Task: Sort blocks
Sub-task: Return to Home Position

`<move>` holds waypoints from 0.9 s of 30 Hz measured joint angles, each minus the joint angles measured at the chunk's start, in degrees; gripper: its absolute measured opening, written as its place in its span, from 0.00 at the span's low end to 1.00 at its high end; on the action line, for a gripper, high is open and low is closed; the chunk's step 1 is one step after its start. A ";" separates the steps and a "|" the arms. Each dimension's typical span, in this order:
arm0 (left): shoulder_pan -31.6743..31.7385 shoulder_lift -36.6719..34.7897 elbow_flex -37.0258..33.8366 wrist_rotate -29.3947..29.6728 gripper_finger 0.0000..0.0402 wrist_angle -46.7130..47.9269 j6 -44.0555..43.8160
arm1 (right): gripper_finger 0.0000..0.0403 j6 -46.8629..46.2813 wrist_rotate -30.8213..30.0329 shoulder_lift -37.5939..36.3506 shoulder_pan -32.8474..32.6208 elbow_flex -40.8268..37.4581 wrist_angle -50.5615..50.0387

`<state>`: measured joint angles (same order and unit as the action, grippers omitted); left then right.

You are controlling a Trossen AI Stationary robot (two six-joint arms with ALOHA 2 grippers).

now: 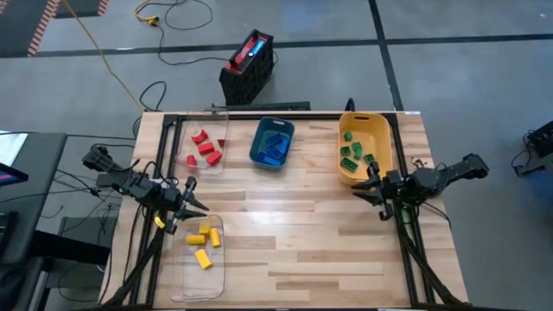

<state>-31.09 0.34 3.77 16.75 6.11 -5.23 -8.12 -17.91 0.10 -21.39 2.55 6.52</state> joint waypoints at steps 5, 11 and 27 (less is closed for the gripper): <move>0.00 0.00 -0.02 0.01 0.18 0.02 0.15 | 0.26 0.02 0.00 0.00 0.01 0.07 -1.37; 0.00 0.00 -0.02 0.02 0.18 0.02 0.20 | 0.26 0.04 0.00 -0.02 0.02 0.09 -2.71; 0.00 0.00 -0.02 0.04 0.18 0.02 0.00 | 0.26 0.13 0.02 0.00 0.04 0.11 -6.78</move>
<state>-31.09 0.34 3.75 16.80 6.13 -5.23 -7.99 -17.89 0.10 -21.34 2.66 -0.25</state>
